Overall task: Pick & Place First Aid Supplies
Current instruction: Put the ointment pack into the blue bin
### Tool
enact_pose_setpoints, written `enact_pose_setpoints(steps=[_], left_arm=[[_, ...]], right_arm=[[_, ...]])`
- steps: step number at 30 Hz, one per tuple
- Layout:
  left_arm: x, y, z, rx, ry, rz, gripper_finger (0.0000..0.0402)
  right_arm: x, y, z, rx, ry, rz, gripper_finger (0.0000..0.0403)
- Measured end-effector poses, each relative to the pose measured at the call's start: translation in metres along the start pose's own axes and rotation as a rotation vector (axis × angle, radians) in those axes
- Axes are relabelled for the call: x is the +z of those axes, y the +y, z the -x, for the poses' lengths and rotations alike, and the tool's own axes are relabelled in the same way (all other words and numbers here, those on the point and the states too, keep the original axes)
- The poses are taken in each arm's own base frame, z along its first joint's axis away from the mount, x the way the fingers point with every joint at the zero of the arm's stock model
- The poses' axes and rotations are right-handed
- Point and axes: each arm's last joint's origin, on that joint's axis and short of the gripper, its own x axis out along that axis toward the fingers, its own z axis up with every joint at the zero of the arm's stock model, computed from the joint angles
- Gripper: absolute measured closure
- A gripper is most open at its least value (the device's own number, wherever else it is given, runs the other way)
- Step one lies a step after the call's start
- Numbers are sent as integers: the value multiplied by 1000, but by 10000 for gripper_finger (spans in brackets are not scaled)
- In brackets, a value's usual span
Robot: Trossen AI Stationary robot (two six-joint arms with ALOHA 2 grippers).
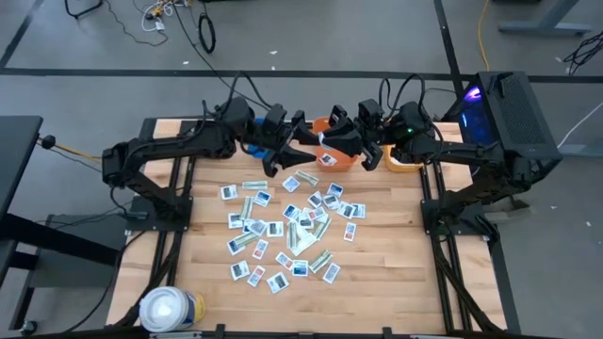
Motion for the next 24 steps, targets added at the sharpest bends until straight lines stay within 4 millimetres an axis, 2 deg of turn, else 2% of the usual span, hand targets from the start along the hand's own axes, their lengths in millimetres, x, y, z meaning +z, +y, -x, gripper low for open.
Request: enact_pose_setpoints(steps=[7,24], left_arm=[[0,-1,-1,0,-1,1,178],[-3,-3,-3,0,14,-6,179]], right_arm=[[0,0,0,0,1,-3,323],[-1,1,0,26,20,-5,323]])
